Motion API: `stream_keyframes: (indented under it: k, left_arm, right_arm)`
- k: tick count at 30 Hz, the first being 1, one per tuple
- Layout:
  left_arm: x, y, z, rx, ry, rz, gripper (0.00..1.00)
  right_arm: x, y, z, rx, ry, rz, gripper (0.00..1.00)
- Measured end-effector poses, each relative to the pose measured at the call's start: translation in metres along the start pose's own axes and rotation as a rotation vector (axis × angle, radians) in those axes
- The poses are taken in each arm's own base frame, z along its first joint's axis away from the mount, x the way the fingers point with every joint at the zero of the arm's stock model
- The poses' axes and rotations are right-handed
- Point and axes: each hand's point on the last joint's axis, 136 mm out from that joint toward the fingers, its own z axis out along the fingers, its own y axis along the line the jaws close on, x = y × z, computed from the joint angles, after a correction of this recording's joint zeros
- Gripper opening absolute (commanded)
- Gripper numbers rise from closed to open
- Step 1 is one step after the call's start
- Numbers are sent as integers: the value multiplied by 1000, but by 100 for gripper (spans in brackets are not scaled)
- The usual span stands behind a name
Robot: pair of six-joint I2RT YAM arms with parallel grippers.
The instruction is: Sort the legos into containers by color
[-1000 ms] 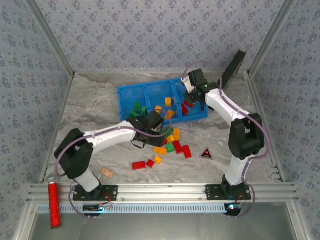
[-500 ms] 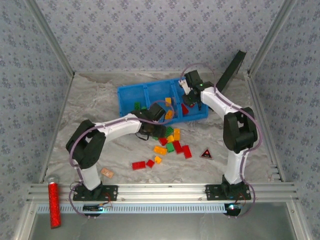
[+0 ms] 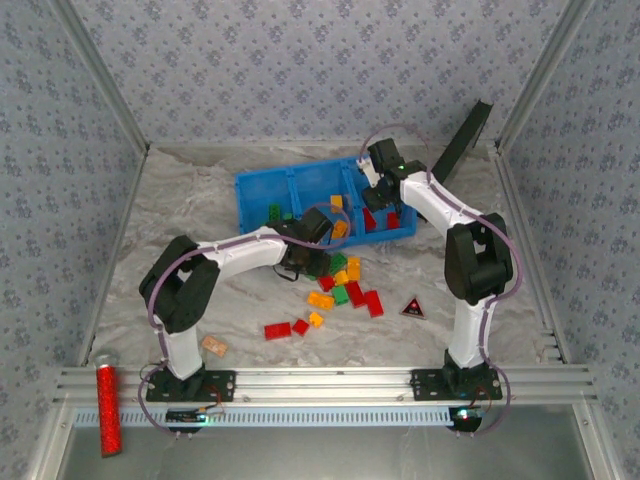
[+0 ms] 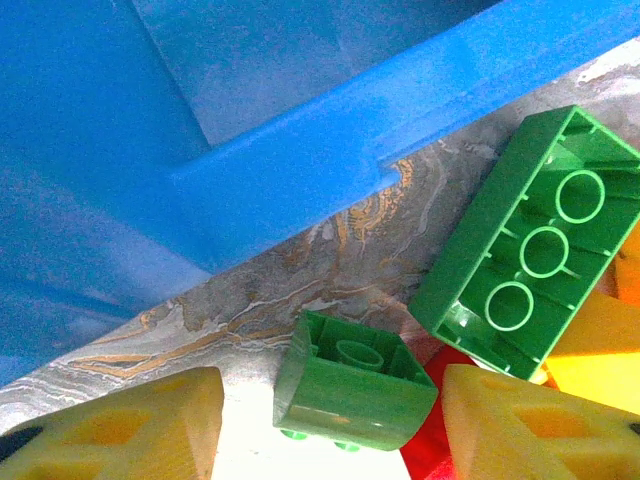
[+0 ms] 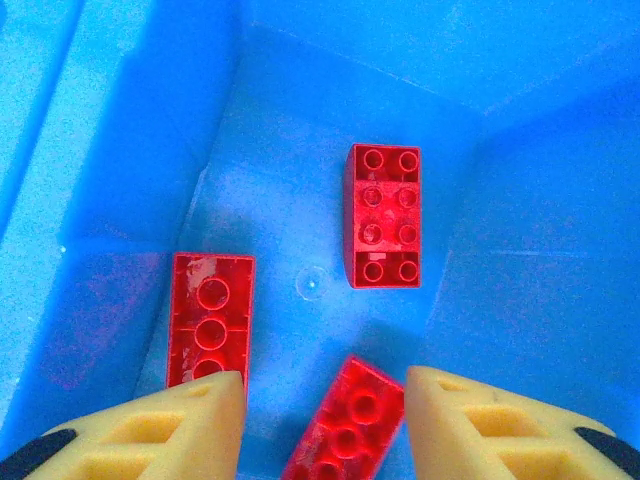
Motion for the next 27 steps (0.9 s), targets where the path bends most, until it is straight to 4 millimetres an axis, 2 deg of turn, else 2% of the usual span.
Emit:
stream_keyframes:
  k: [9, 12, 16, 21, 24, 27]
  left_arm:
    - [0, 0, 6, 2, -4, 0, 50]
    - [-1, -1, 8, 7, -11, -3, 44]
    - [-1, -2, 10, 17, -22, -2, 40]
    - [0, -1, 10, 26, -38, -2, 33]
    - [2, 0, 8, 36, -54, -4, 31]
    - [12, 6, 3, 32, -47, -3, 30]
  right_arm:
    - [0, 4, -3, -6, 4, 3, 54]
    - [-2, 8, -10, -9, -6, 0, 55]
    - [-1, 12, -34, -24, -30, 18, 58]
    - [0, 13, -78, -49, -82, 79, 68]
    - [6, 16, -101, -75, -80, 132, 68]
    - [21, 27, -116, -120, -67, 200, 69]
